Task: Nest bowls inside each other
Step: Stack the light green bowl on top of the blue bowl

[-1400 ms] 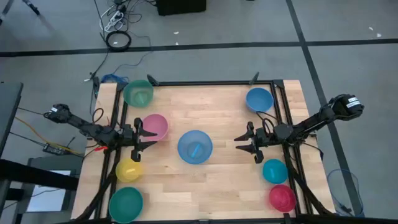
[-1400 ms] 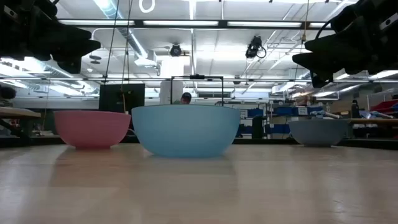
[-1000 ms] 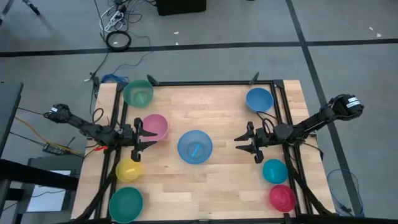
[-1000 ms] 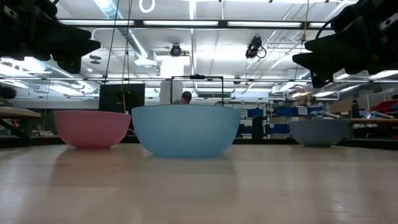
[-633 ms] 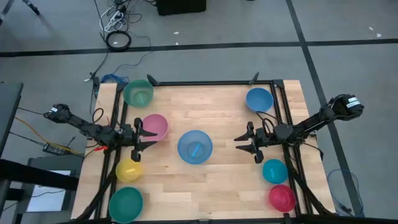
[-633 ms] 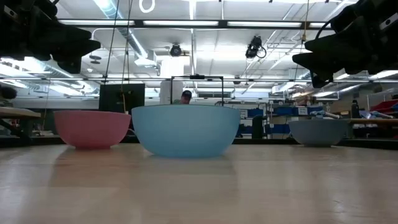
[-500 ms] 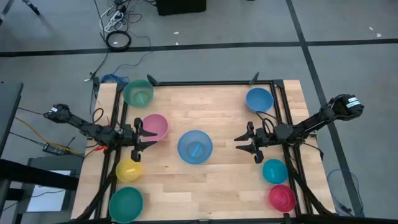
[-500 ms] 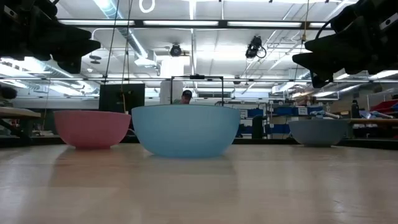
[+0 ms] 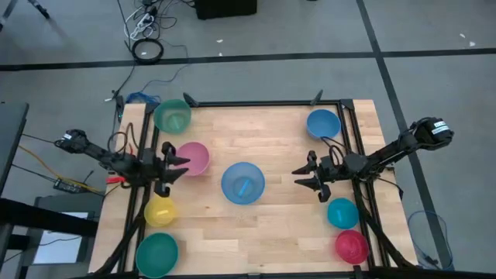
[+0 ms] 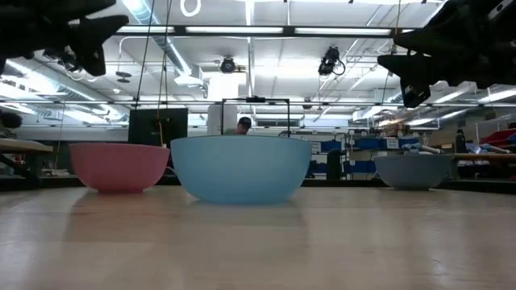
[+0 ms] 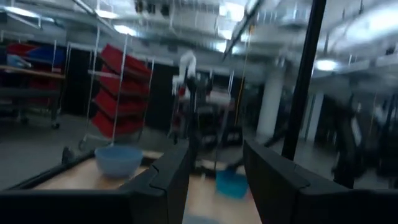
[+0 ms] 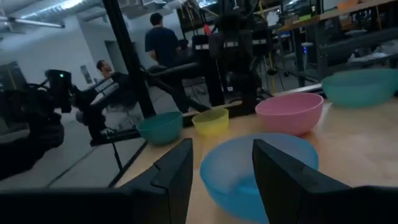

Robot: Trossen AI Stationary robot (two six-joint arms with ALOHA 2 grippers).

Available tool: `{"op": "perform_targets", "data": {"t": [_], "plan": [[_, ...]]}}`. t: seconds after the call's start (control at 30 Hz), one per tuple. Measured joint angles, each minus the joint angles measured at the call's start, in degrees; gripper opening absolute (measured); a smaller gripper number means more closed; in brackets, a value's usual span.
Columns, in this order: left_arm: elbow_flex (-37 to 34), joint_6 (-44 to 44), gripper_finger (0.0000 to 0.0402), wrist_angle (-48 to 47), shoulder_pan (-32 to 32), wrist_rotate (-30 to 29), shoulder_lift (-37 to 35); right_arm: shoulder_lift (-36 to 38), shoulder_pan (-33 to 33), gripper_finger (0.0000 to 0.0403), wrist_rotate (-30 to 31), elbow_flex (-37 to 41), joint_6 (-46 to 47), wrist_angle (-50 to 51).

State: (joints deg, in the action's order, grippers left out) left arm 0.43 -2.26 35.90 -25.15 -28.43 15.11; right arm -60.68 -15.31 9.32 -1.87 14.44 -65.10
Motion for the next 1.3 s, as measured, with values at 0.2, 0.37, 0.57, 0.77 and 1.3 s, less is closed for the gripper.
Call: {"op": "perform_targets", "data": {"t": [0.2,0.37,0.57,0.77,1.3], "plan": [[0.0,-2.32,0.0158,5.05,0.0,-1.66,0.0,0.01,0.18,0.0155,0.53,0.02,5.33,-3.11],[0.0,-4.49,0.0158,4.99,0.0,-3.13,0.0,-0.04,0.2,0.0155,0.52,0.02,3.71,-3.41],[0.0,-4.96,0.0158,4.83,0.02,-4.32,0.38,-0.13,0.36,0.0155,0.48,0.02,0.9,-3.36],[2.22,-2.71,0.0158,0.14,0.21,-14.4,3.74,-0.15,5.23,0.0155,0.56,0.02,-0.88,-2.69],[13.27,-15.22,0.0158,-18.0,13.5,-5.3,26.35,-0.2,30.1,0.0155,-0.36,0.15,8.81,3.89]]}}
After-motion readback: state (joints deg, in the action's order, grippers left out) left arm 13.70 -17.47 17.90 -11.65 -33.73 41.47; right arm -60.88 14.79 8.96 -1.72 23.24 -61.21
